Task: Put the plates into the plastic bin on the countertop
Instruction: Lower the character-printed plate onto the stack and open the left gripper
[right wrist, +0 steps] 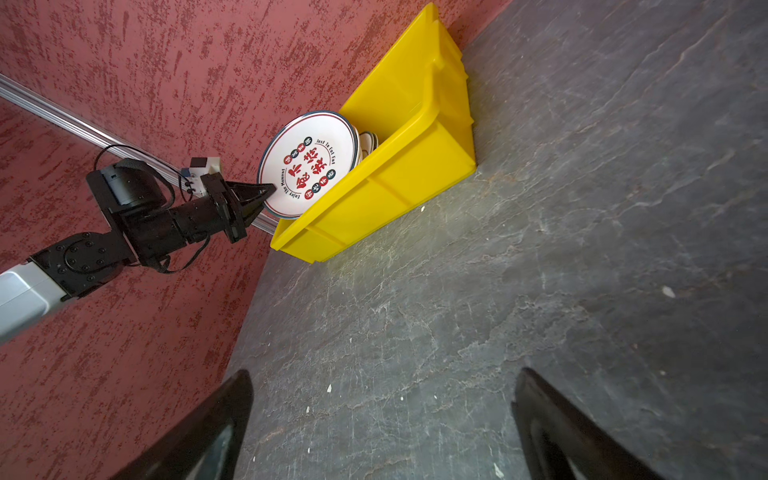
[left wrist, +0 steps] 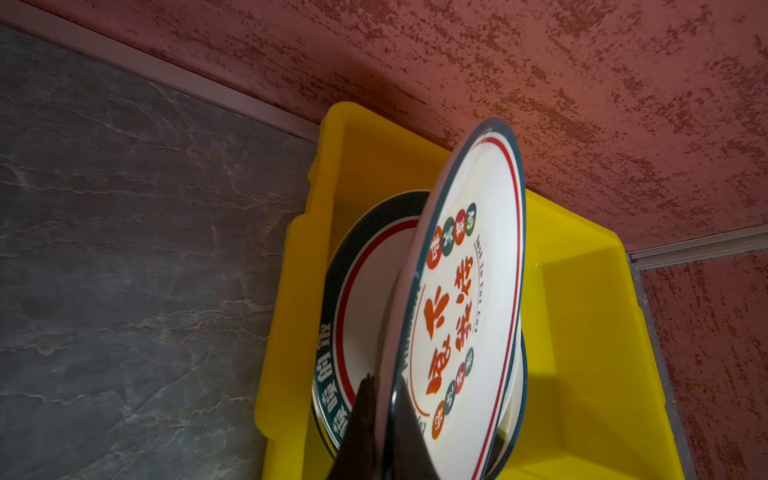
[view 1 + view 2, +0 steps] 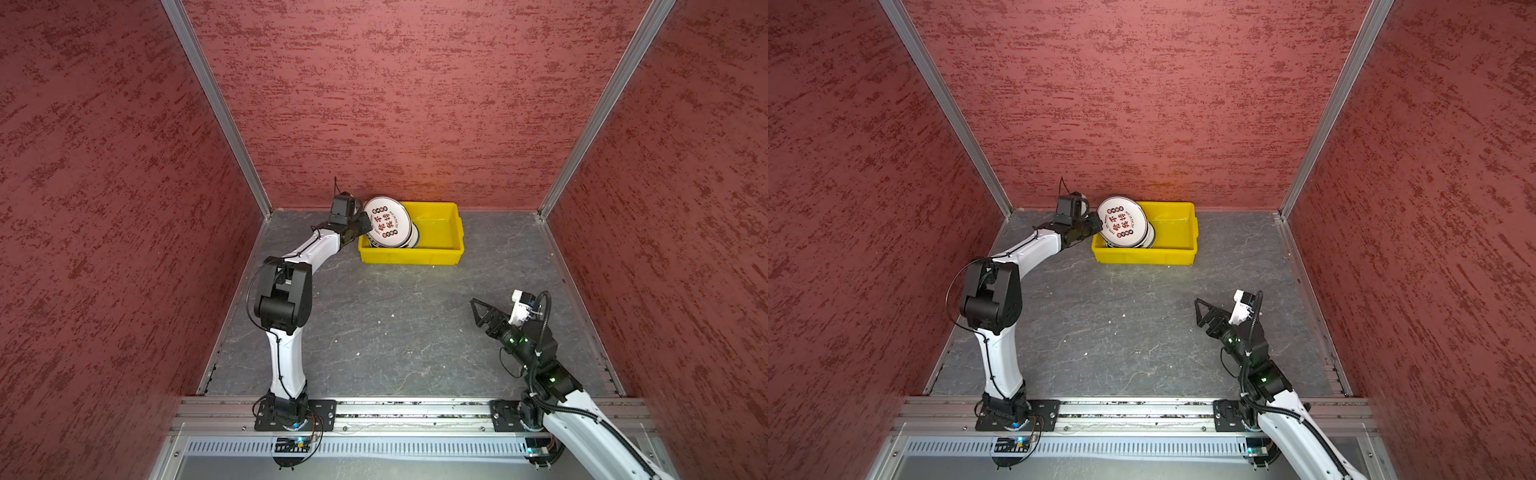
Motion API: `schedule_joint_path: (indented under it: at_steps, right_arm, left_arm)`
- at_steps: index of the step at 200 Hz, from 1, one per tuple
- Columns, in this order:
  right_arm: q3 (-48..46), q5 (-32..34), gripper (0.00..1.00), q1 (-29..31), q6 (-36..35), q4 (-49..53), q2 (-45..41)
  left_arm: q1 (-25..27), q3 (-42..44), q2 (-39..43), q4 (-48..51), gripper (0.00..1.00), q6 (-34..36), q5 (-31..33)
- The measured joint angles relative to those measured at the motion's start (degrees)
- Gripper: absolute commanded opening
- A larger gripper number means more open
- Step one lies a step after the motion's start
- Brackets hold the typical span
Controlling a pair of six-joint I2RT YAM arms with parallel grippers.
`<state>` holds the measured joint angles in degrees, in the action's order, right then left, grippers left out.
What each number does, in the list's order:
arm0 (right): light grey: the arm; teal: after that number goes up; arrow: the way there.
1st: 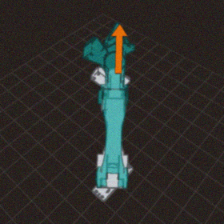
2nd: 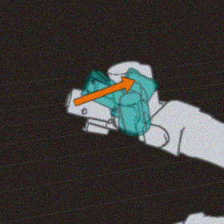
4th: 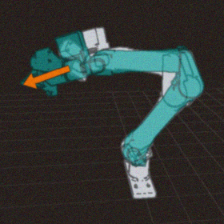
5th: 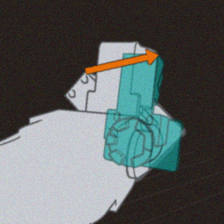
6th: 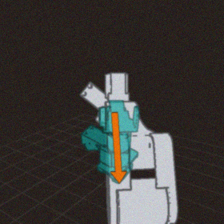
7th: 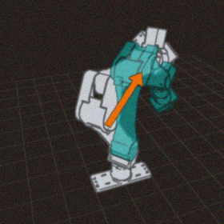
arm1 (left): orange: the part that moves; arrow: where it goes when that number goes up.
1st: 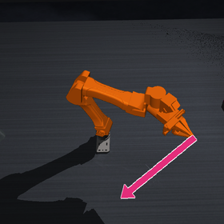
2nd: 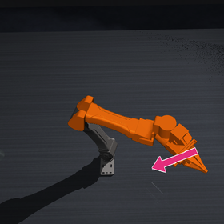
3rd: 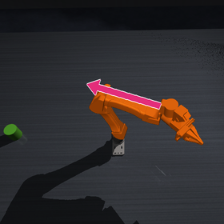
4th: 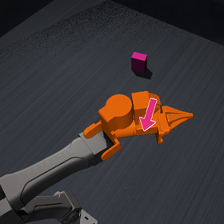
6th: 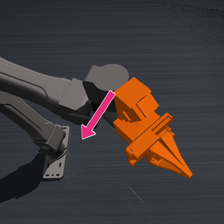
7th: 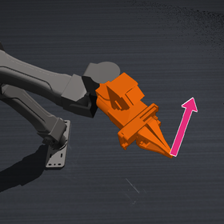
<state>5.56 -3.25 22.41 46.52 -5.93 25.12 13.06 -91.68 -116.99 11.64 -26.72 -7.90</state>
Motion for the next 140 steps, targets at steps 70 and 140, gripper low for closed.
schedule_joint_path:
  at_steps: [70, 140]
  right_arm:
    - [-1.0, 0.0, 0.99, 0.0, 0.7, 0.3, -0.1]
    - [-1.0, 0.1, 0.99, 0.0, 0.7, 0.3, 0.0]
  left_arm:
    - [0.2, -2.3, -1.8, 4.3, 0.99, 2.8, -1.1]
    - [1.5, 2.2, 1.9, 2.4, 0.99, 5.1, 0.3]
